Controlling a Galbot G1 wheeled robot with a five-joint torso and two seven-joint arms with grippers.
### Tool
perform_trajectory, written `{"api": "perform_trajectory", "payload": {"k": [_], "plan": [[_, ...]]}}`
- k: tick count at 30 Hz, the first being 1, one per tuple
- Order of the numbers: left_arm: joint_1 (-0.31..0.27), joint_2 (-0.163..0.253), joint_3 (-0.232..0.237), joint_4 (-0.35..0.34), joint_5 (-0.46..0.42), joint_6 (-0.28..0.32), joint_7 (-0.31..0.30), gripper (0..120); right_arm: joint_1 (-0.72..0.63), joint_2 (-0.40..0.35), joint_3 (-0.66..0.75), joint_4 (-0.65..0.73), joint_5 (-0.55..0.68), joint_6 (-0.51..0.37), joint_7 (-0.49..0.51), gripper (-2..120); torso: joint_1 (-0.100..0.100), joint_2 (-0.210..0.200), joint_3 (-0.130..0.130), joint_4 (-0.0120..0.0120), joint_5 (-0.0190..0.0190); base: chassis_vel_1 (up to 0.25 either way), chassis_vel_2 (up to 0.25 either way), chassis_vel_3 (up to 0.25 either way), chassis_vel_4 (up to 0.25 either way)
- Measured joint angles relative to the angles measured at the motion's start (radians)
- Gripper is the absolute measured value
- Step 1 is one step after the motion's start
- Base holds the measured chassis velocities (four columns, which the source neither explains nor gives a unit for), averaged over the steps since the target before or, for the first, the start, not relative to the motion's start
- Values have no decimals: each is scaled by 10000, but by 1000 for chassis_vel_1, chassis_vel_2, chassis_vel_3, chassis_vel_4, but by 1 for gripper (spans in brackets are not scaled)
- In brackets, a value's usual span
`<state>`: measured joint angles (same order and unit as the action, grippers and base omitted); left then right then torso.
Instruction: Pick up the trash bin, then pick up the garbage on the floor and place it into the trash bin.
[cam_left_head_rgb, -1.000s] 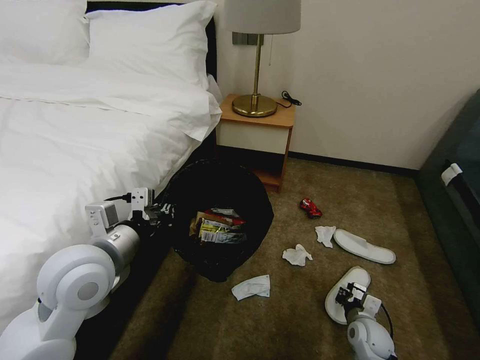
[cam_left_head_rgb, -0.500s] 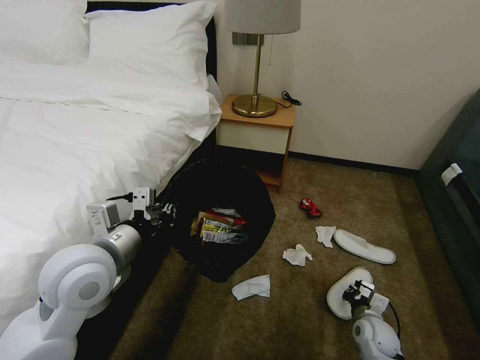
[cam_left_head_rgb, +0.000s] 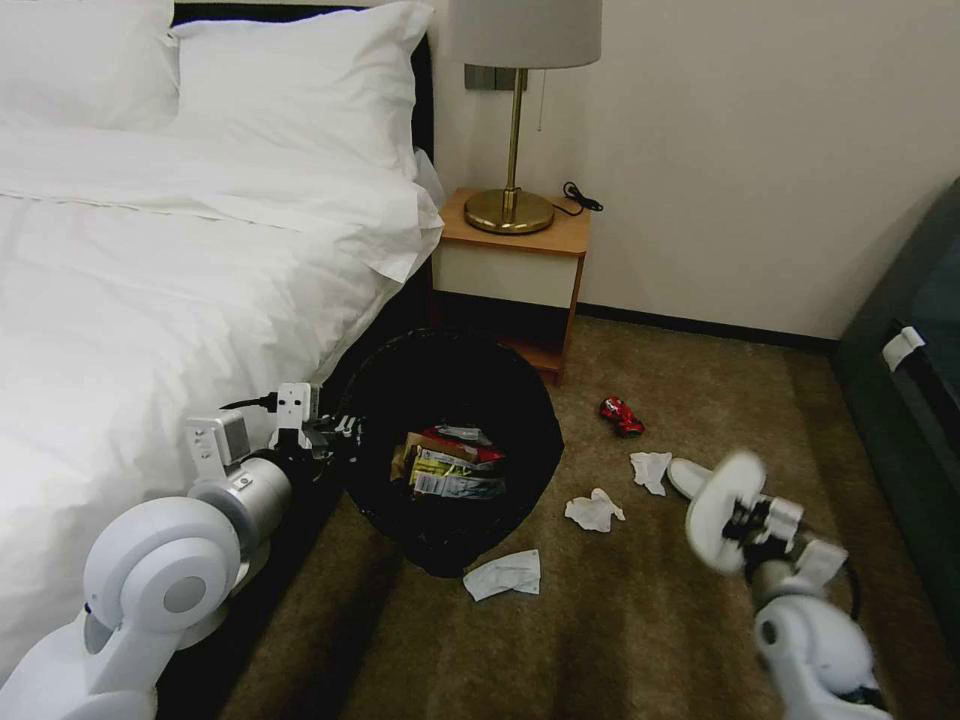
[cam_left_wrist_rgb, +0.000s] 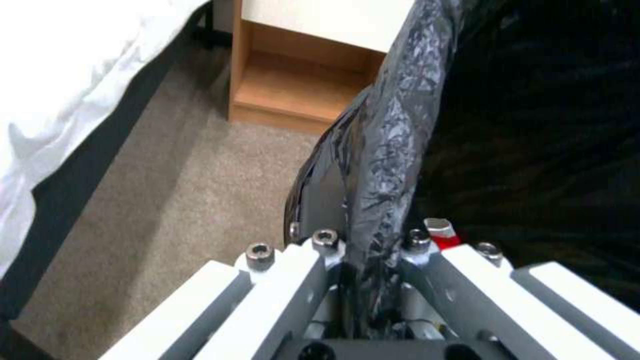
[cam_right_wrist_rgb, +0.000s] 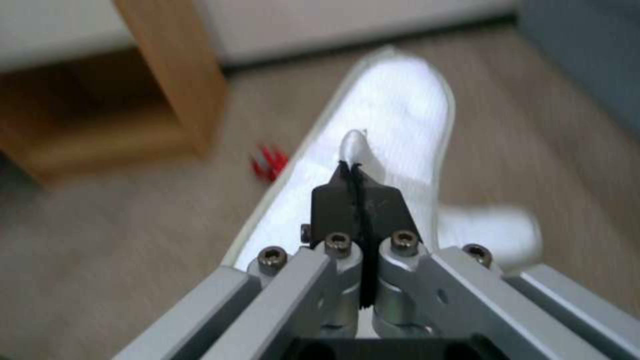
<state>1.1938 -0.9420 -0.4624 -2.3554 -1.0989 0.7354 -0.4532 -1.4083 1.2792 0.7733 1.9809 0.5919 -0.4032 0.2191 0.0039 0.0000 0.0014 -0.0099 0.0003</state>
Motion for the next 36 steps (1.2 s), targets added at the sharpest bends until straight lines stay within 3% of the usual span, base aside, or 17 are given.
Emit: {"api": "perform_trajectory", "payload": {"k": [5,7,9,10,12,18,28,36], "plan": [[175,74,283,-1,347,0,133,1,-130,-805,549,2008,1076,-460,-332,0,0,0,0,1,-2,0,0,0,0],[189,76,349,-1,395,0,145,1,-133,-1068,627,2267,1344,-499,-397,0,0,0,0,0,-3,0,0,0,0],[192,73,492,12,444,0,161,1,-52,-1964,877,2879,2201,-640,-584,0,0,0,0,0,-2,0,0,0,0],[192,73,492,12,444,0,161,1,-52,-1964,877,2879,2201,-640,-584,0,0,0,0,0,-2,0,0,0,0],[173,73,663,66,435,0,166,1,150,-2734,1121,3306,3089,-762,-779,0,0,0,0,1,-2,0,0,0,0],[75,200,998,300,223,0,225,1,925,-3834,1305,3944,4767,-894,-1297,0,0,1,0,1,-3,0,0,0,0],[-485,331,1684,600,69,0,257,1,2300,-4215,31,4238,5629,-861,-2288,0,0,0,1,1,-3,0,0,0,0],[-723,286,1667,638,14,0,331,1,3371,-4390,-1462,3805,5633,-744,-3264,0,1,0,1,1,-2,0,0,0,0]]}}
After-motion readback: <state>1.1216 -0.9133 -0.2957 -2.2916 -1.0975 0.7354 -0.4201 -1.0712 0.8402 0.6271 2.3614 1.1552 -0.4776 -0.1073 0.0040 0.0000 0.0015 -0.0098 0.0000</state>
